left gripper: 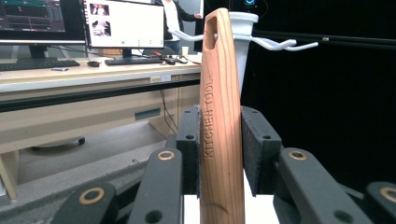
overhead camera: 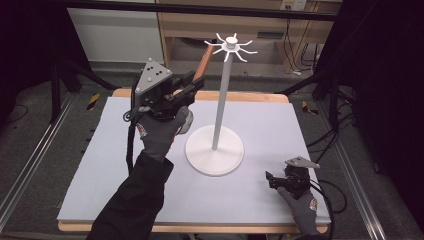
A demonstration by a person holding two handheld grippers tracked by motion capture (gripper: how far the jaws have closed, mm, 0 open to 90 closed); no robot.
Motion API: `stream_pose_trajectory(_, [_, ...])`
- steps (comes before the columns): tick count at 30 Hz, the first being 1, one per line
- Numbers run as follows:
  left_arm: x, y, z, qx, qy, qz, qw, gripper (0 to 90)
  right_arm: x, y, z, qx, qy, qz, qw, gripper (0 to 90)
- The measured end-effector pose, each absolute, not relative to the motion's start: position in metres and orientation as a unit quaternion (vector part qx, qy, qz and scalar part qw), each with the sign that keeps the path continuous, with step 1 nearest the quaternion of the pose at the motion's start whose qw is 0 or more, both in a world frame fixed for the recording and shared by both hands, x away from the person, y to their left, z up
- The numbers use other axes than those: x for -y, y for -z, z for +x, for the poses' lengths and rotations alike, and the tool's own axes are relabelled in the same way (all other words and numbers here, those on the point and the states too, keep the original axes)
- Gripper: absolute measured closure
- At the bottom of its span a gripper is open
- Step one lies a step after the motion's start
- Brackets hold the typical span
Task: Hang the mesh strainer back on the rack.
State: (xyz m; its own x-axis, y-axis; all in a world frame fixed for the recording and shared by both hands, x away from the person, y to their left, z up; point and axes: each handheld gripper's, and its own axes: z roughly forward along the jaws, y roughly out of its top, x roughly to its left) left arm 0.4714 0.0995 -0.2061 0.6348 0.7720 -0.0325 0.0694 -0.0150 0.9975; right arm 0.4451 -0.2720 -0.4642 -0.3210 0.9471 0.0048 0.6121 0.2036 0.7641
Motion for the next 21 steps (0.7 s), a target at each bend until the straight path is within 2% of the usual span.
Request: stream_pose_trajectory(21, [-0.0897,0.208,0.4811,-0.323,-0.279,0.658,0.621,69.9,0.2714,0.4643,0.4451,-0.738,-0.343,0.529,0.241,12.3])
